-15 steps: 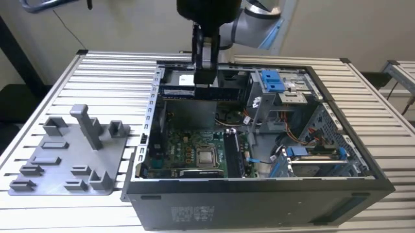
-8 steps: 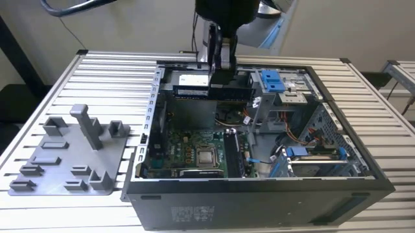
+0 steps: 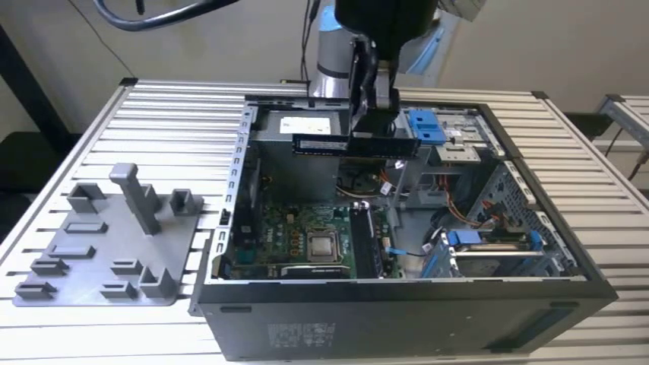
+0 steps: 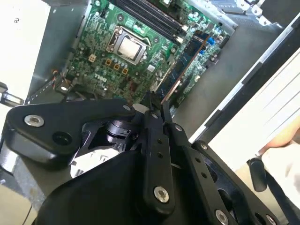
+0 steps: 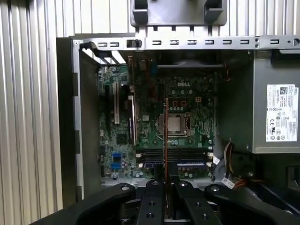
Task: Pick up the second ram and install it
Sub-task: 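Pick up the second ram and move it above second insertion slot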
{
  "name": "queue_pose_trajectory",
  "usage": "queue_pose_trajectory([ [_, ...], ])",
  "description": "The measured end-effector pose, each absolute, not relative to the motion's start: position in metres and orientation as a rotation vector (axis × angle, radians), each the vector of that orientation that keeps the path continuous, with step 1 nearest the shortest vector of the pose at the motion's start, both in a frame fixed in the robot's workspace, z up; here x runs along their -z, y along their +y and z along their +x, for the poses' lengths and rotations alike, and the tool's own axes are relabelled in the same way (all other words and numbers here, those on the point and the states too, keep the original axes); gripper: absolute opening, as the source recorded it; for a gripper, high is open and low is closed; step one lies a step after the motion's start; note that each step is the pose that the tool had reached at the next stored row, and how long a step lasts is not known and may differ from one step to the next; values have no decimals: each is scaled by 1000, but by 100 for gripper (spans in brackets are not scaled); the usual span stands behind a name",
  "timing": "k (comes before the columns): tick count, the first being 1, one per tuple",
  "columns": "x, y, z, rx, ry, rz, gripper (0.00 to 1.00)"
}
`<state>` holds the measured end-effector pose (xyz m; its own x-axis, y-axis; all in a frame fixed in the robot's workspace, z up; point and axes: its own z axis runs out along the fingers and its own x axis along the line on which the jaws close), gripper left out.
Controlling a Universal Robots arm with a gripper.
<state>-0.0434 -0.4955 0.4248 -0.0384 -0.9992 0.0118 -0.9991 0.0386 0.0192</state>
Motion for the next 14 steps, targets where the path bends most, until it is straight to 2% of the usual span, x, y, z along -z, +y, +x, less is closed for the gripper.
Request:
queue_pose_trajectory([
  [14,-425,-496,-15,9,-2248,2163,14],
])
